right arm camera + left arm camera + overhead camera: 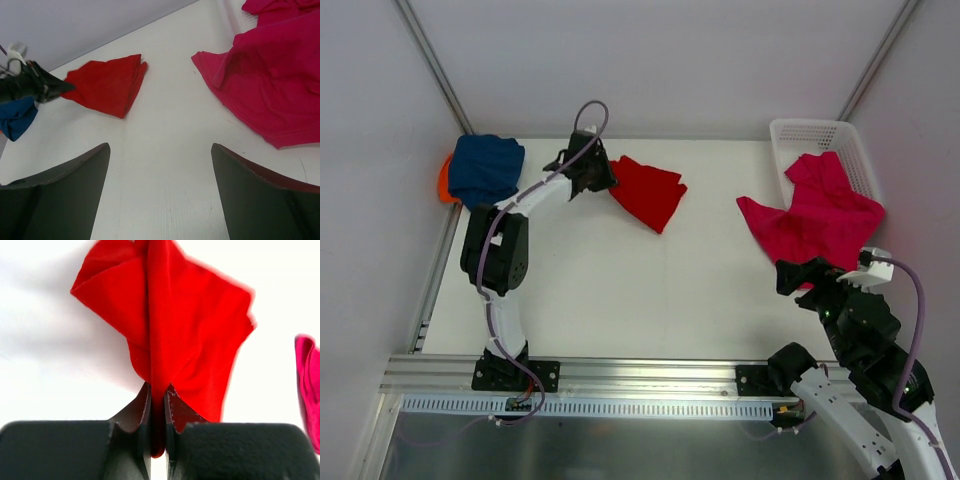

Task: Fold and stack the t-shirts
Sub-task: Put the neatly folded tshirt into the corner of the board with the left arm

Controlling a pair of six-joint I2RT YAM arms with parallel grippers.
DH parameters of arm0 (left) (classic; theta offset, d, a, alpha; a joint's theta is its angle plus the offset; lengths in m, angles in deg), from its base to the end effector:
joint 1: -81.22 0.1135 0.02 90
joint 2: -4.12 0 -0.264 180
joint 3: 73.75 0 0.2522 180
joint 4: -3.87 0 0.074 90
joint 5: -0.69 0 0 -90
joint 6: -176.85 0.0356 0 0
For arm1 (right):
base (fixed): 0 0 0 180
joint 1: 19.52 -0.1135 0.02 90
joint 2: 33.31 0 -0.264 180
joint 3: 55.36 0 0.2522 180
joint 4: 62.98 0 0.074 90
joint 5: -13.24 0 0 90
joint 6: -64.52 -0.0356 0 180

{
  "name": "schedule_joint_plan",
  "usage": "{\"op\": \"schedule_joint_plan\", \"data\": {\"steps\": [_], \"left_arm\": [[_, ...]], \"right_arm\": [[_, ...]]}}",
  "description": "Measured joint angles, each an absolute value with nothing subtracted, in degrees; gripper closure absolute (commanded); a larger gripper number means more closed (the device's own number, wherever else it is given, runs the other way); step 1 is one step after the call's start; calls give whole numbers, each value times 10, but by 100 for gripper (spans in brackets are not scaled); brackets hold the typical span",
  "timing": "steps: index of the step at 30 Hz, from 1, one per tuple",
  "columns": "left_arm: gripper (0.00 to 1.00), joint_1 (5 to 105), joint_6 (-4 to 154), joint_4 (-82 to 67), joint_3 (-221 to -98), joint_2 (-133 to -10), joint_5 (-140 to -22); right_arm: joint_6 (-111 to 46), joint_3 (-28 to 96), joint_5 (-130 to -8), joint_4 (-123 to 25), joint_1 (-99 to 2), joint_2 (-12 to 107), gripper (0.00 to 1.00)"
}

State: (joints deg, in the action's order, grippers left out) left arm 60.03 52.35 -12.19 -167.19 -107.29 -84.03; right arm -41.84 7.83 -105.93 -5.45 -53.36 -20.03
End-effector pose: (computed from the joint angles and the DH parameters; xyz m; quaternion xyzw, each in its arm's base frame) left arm 0.4156 -0.1646 0.2202 -0.0808 0.8787 -0.2549 0.3955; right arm 0.0343 0.0021 0.3532 0.0532 0.7450 0.0988 0.6575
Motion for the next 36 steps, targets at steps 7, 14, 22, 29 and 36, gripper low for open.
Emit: {"op": "schedule_joint_plan", "data": {"steps": [7,14,22,29,36], "left_arm": [[100,684,673,-258,-1866,-1116,-845],[100,757,764,-351,-1932,-1187,-856],[100,825,829,-415,-1976,-1229,-859],[95,875,858,-436,-2014,-1229,-852],[96,891,878,-441,-2058,-1229,-822]], "right_arm": [[-424,65,-1059,-52,-534,-230,10],[-423,64,-1069,-43,-534,-269,7],[-423,63,-1090,-20,-534,-312,4],[-421,56,-1095,-16,-534,-319,4],[-413,53,-1105,-6,-534,-328,2]]}}
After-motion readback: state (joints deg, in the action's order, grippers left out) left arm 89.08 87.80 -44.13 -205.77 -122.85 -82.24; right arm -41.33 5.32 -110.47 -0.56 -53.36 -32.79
